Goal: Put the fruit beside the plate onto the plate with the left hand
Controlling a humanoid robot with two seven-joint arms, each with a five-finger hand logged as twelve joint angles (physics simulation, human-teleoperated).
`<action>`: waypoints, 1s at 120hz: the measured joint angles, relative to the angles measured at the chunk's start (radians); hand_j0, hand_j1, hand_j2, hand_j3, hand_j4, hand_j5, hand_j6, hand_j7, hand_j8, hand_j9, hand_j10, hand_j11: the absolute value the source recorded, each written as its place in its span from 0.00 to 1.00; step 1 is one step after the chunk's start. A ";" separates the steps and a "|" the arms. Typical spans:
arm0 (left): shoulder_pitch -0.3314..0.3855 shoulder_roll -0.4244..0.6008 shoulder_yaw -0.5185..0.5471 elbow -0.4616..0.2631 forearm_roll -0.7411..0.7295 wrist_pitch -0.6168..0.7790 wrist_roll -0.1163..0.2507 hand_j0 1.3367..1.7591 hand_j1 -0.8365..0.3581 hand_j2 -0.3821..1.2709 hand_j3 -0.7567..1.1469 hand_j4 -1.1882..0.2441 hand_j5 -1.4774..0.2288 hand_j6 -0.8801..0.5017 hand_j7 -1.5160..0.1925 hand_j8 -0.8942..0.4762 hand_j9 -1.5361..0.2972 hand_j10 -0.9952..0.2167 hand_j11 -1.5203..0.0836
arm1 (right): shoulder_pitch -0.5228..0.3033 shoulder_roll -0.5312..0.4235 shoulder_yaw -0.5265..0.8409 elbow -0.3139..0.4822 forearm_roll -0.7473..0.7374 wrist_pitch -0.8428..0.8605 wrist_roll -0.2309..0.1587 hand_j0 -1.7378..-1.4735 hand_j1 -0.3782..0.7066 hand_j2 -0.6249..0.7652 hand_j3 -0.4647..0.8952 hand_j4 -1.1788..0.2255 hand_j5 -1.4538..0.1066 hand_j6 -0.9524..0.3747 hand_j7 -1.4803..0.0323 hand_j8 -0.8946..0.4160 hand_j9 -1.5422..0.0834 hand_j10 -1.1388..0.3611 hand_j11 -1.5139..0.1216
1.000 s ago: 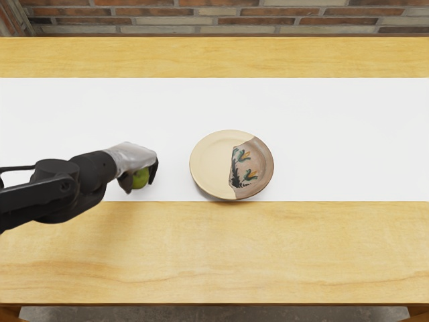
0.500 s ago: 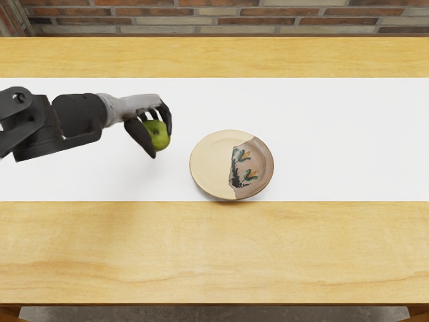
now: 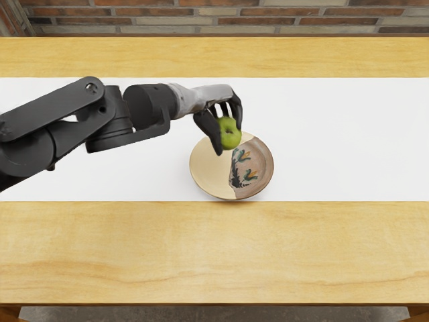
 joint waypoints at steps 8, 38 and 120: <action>0.002 -0.003 0.029 0.028 0.016 -0.001 0.000 0.75 0.42 0.63 0.40 0.32 0.23 0.40 0.28 0.41 0.28 0.36 0.30 | 0.000 0.000 0.000 0.000 0.000 0.000 0.000 0.30 0.04 0.45 0.34 0.83 0.92 0.71 0.97 0.67 0.94 0.75 0.92; 0.013 -0.006 0.100 0.093 0.034 0.001 0.000 0.75 0.42 0.66 0.40 0.31 0.24 0.36 0.28 0.38 0.28 0.31 0.31 | 0.000 0.000 -0.001 0.000 0.000 0.000 0.000 0.30 0.04 0.45 0.34 0.83 0.92 0.71 0.97 0.67 0.94 0.75 0.92; -0.111 0.149 0.099 0.105 -0.471 -0.106 0.000 0.76 0.93 0.27 0.40 0.77 0.80 0.60 0.82 0.62 0.78 0.76 0.88 | 0.000 0.000 -0.001 0.001 0.000 0.000 0.000 0.30 0.04 0.45 0.34 0.83 0.92 0.71 0.97 0.67 0.94 0.75 0.92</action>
